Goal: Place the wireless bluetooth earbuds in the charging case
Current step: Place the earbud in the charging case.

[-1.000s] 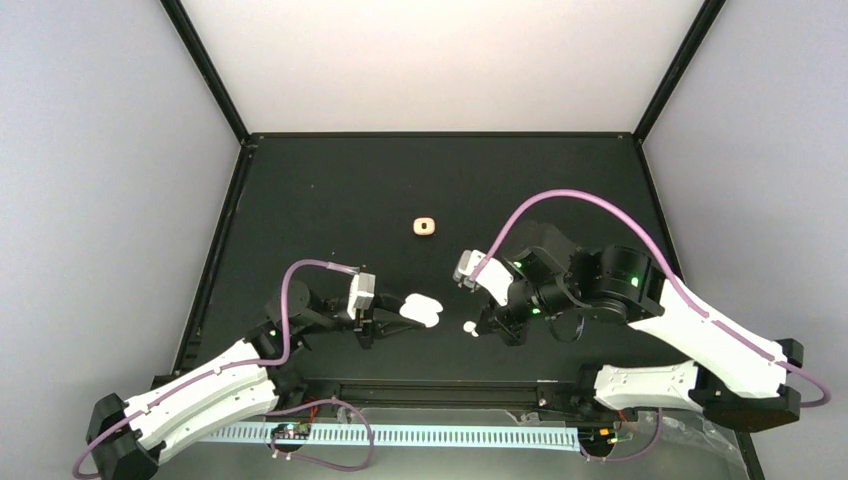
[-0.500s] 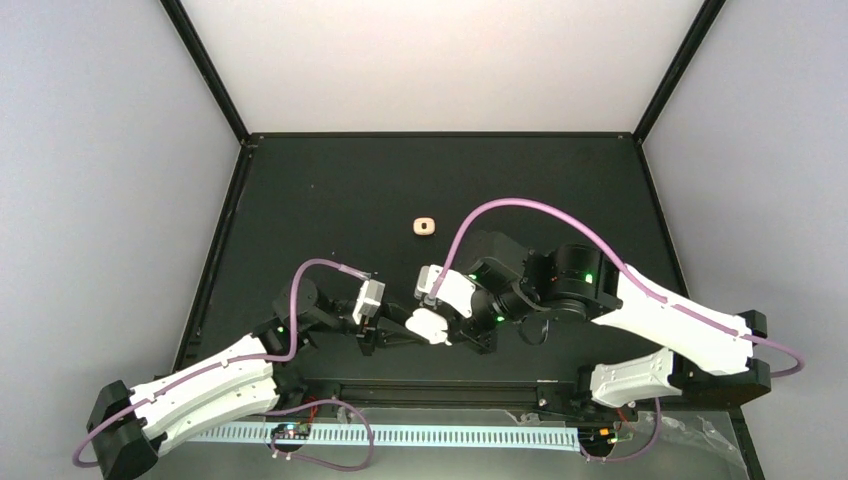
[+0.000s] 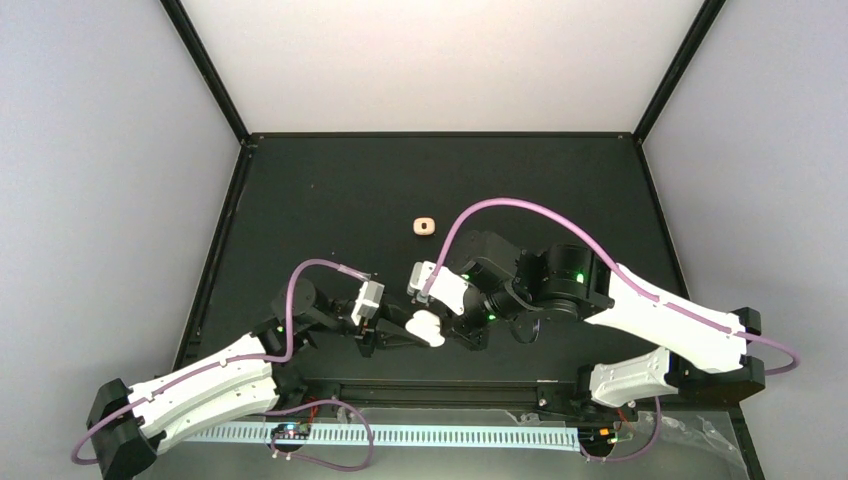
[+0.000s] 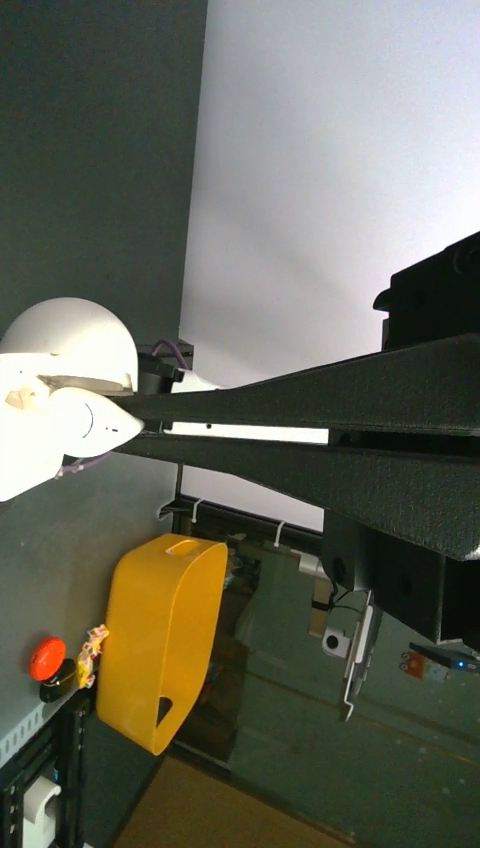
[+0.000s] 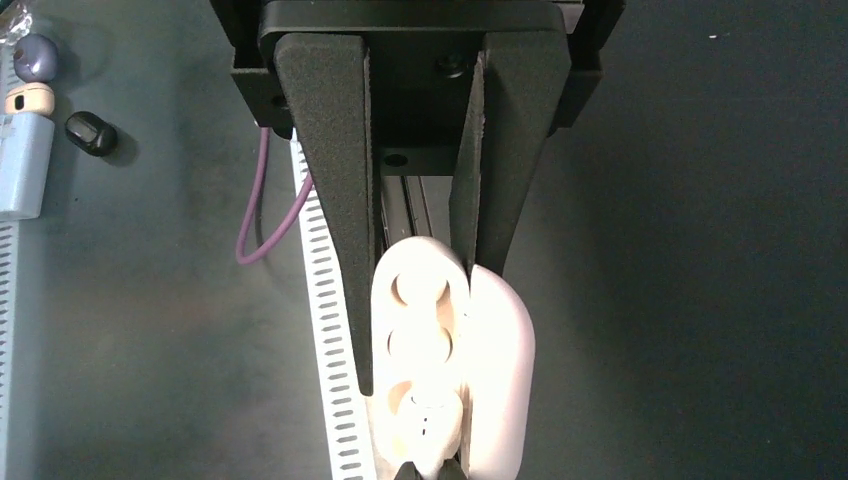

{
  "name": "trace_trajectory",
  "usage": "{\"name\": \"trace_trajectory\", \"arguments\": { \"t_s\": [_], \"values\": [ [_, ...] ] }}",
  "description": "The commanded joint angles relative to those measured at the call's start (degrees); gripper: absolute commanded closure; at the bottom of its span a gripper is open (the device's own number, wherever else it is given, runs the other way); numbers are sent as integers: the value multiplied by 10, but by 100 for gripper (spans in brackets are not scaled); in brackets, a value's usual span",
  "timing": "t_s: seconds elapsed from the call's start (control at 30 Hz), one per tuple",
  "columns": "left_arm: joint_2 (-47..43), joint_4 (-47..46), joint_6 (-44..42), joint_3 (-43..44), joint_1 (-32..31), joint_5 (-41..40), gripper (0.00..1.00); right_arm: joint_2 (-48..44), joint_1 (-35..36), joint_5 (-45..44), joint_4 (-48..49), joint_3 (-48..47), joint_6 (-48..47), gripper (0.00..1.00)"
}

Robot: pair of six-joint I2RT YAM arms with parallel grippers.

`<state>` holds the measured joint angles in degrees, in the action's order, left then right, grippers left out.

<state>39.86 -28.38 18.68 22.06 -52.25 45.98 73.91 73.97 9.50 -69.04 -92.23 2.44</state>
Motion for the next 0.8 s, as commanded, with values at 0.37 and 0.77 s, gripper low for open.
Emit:
{"name": "trace_trajectory", "arguments": {
  "t_s": [0.37,0.77],
  "values": [
    [-7,-28,13,25,-10,-11,99,6,20,-13,7,-17,2,99],
    [-11,-49,34,23,-10,-31,98,2,33,-25,12,4,9,99]
  ]
}}
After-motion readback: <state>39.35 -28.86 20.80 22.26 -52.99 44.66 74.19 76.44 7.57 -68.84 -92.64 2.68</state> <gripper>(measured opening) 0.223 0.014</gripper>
